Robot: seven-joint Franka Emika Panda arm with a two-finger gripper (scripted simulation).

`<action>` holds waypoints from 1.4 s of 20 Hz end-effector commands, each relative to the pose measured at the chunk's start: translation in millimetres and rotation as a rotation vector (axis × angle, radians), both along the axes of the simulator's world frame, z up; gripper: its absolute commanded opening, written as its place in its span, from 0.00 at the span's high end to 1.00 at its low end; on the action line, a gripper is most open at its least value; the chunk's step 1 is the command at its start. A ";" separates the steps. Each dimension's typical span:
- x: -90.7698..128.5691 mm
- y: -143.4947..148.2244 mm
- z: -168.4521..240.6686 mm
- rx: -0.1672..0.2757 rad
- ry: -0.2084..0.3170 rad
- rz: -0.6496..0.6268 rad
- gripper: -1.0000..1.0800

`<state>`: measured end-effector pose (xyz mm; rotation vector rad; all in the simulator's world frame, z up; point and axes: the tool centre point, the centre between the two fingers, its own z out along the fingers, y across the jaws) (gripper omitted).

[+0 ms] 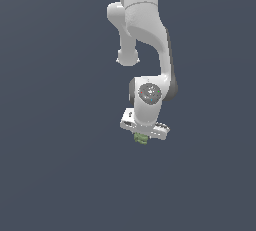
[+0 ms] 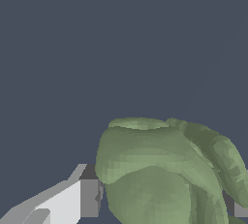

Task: Pick up the object and move it to a goal position.

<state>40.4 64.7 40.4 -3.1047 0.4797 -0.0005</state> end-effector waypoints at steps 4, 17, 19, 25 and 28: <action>-1.7 -0.6 2.6 0.000 0.000 0.000 1.00; -31.7 -9.1 53.7 0.000 0.000 0.000 1.00; -39.7 -11.4 67.4 0.000 0.000 0.000 1.00; -66.3 -18.9 113.3 0.000 0.000 0.000 1.00; -79.8 -22.8 136.8 0.000 0.000 0.000 1.00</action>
